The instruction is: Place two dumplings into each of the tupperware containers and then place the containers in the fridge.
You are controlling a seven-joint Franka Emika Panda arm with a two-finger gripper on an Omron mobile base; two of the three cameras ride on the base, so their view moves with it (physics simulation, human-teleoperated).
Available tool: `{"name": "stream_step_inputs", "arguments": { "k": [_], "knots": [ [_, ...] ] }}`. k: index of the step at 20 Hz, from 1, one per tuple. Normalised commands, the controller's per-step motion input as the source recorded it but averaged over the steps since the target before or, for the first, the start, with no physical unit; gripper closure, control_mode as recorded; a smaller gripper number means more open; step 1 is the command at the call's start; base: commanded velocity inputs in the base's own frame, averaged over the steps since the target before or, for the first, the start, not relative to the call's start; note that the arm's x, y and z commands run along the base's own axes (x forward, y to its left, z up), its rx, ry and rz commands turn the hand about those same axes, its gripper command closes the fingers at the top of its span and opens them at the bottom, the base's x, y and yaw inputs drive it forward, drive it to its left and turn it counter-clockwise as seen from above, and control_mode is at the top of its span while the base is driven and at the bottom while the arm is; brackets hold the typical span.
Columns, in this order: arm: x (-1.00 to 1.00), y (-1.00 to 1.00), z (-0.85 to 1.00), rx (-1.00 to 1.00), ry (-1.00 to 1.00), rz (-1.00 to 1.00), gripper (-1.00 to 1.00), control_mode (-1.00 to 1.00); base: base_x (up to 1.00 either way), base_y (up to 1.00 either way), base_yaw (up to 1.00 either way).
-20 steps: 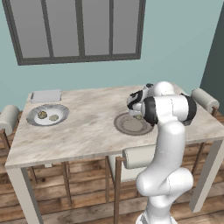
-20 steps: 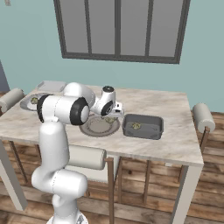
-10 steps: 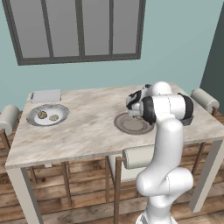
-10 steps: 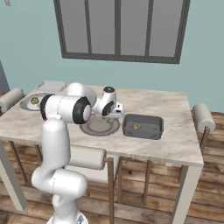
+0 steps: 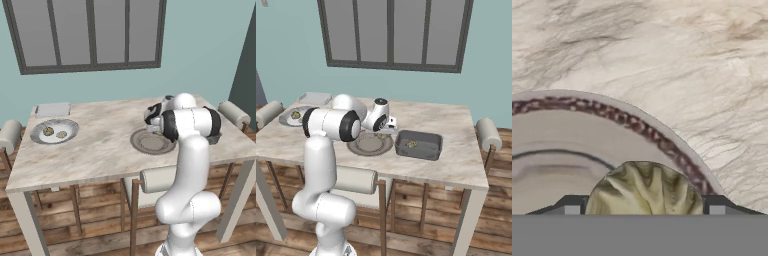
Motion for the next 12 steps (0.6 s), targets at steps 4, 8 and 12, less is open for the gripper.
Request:
{"name": "stream_step_inputs", "arguments": {
  "k": [4,8,12],
  "knots": [
    [-0.04,-0.1,0.3,0.0,-0.06,0.0,1.0,-1.0,0.0,0.0,0.0],
    [0.0,-0.22,0.76,0.0,0.0,0.0,1.0,-1.0,0.0,0.0,0.0],
    [-0.19,-0.51,0.75,0.0,0.0,0.0,1.0,-1.0,0.0,0.0,0.0]
  ]
}}
